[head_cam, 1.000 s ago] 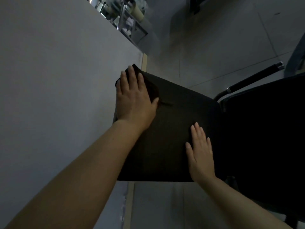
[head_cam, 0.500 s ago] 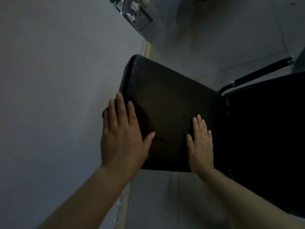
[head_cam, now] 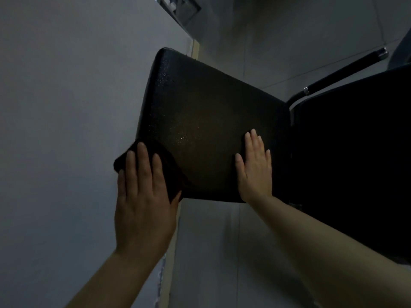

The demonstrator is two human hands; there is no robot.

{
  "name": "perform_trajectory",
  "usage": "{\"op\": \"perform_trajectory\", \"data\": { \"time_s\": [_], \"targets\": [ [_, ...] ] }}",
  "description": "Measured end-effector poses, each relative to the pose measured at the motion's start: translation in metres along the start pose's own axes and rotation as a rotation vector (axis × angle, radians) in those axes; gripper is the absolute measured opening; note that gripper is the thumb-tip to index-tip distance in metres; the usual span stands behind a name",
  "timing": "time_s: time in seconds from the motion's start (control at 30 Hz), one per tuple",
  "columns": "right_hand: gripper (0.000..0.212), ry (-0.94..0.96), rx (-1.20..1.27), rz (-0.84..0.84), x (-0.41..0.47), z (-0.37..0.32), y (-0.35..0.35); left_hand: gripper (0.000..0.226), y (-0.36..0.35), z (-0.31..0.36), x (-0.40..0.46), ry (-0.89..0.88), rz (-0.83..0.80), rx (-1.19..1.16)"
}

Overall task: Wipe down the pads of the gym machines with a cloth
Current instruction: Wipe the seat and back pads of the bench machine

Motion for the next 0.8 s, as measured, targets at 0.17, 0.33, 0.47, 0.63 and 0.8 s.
{"op": "perform_trajectory", "data": {
  "time_s": [0.17, 0.33, 0.47, 0.63, 0.8],
  "targets": [
    [0.057, 0.008, -0.011, 0.020, -0.001, -0.001, 0.000, 0.078, 0.004, -0.017, 0.022, 0.056, 0.019, -0.016],
    [0.056, 0.012, -0.005, 0.043, -0.001, 0.000, -0.001, 0.080, 0.015, -0.043, 0.064, 0.176, 0.098, -0.197],
    [0.056, 0.018, 0.003, 0.042, 0.000, 0.001, 0.000, 0.069, 0.013, -0.029, 0.044, -0.007, 0.169, -0.076],
    [0.055, 0.037, 0.023, 0.017, 0.000, 0.002, -0.002, 0.070, -0.003, -0.001, 0.004, -0.318, 0.142, 0.239],
    [0.055, 0.098, 0.019, -0.022, 0.004, 0.007, 0.000, 0.066, -0.016, 0.015, 0.005, -0.450, 0.139, 0.393]
  ]
}}
Point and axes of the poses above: each hand's wrist, its own x-axis towards the middle knuckle, its own y-axis out of the back of the hand, z = x × y, the point moved 7 cm from there along x, towards the middle knuckle, and after that the axes turned 15 degrees about -y, right-handed, at the moved point
